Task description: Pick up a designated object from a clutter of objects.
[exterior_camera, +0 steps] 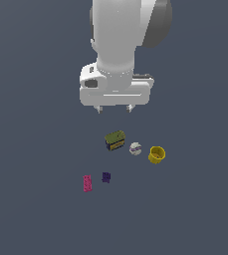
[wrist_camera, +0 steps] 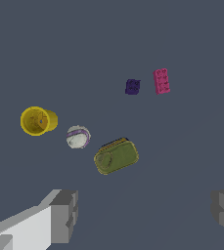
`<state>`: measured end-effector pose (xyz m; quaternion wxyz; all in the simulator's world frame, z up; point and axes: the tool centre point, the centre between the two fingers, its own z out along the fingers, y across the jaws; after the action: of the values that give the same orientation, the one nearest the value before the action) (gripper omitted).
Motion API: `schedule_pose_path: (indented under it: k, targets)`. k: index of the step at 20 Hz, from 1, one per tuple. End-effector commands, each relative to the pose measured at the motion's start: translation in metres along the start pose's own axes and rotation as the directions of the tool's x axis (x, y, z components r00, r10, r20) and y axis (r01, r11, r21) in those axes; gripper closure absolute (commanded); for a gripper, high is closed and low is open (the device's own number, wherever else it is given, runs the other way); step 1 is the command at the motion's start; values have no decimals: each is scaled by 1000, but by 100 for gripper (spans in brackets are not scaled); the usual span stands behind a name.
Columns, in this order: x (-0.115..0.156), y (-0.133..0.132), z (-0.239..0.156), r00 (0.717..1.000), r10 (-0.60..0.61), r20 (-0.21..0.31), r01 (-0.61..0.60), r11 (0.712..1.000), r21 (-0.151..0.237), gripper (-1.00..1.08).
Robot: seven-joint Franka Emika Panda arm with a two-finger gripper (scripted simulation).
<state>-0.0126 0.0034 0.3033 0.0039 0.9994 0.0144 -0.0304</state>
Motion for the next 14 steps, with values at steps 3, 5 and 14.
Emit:
schedule_pose_path:
  k: [3,5,14]
  targets:
    - [0,0,-1,1000,-1,-2,1,1000,-1,-92]
    - [2,-1,-4,1000,-2,-8,2,1000,-5,-92]
    - [5,-3,-15,1000,-7,-26,6,1000,-16,-92]
